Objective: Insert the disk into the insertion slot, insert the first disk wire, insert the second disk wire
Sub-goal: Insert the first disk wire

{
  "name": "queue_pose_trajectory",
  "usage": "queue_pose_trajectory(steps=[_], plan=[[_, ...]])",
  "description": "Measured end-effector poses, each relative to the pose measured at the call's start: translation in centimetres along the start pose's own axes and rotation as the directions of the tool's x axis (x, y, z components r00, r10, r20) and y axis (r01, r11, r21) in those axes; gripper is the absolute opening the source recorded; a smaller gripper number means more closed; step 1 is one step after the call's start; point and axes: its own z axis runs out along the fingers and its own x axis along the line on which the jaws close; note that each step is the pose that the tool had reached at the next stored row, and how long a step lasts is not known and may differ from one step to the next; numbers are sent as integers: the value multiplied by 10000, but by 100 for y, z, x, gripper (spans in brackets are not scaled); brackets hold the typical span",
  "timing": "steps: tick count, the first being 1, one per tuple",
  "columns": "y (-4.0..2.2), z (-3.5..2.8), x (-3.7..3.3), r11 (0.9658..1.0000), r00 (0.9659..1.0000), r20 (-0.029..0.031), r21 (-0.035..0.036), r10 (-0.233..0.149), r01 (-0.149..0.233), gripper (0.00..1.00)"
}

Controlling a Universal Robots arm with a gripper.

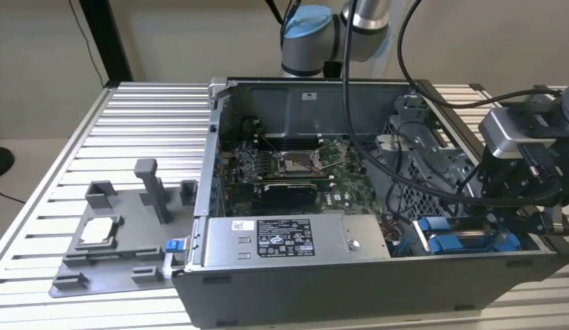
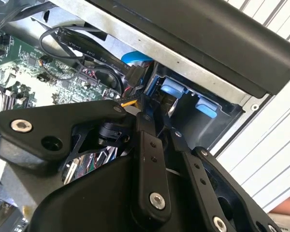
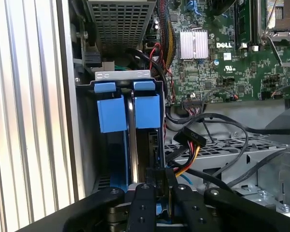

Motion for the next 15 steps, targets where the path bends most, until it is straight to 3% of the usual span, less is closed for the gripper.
queue_pose_trajectory(steps=[6, 7, 10, 15], plan=[[0, 2, 0, 10000, 10000, 1, 0, 0, 0, 0], [-1, 5, 0, 10000, 10000, 9, 0, -1, 1, 100], [0, -4, -1, 10000, 10000, 6, -10, 2, -2, 100], [4, -148, -22, 9999, 10000, -7, -110, 31, -31, 100]])
